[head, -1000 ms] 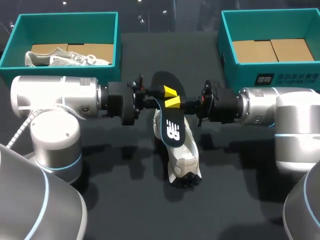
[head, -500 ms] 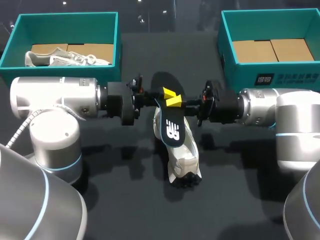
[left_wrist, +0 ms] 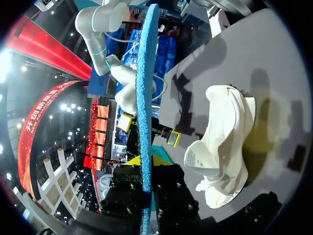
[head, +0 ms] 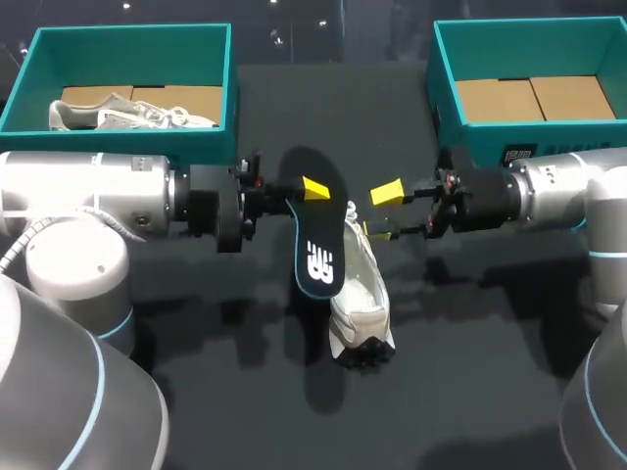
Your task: Take the shoe out of the shoebox, open the shoe tongue, remove and reinsert the insole, then place the shoe into the shoebox
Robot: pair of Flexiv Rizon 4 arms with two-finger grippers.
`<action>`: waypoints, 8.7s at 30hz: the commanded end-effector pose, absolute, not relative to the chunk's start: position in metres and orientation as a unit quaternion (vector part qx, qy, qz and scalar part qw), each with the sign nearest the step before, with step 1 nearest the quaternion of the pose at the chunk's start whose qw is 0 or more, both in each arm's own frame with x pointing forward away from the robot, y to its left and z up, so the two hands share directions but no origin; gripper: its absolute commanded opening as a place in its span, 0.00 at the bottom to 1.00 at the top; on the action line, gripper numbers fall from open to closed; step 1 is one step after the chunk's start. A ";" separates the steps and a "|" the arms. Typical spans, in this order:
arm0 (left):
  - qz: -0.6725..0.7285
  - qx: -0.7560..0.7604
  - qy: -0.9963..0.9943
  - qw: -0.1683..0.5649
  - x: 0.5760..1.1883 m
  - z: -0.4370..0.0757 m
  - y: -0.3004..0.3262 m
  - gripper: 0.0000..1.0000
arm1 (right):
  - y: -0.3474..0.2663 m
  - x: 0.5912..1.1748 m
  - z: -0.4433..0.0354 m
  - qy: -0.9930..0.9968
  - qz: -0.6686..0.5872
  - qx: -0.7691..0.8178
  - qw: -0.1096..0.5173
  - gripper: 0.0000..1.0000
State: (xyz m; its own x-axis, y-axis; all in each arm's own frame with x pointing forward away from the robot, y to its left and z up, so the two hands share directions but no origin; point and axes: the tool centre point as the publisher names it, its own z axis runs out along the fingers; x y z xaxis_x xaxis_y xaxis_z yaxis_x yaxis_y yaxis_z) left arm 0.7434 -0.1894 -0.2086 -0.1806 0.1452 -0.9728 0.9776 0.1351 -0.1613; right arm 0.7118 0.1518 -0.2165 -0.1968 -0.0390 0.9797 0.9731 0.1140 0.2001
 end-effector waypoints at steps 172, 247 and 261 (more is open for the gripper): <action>-0.693 0.118 0.706 0.082 0.623 -0.248 -0.253 0.00 | 0.102 0.674 -0.363 -0.962 -0.267 -0.034 0.040 1.00; -0.668 0.116 0.721 0.147 0.682 -0.332 -0.247 0.00 | 0.102 0.674 -0.363 -0.962 -0.267 -0.034 0.040 1.00; -0.647 0.092 0.743 0.144 0.686 -0.335 -0.243 0.16 | 0.102 0.674 -0.363 -0.962 -0.267 -0.034 0.040 1.00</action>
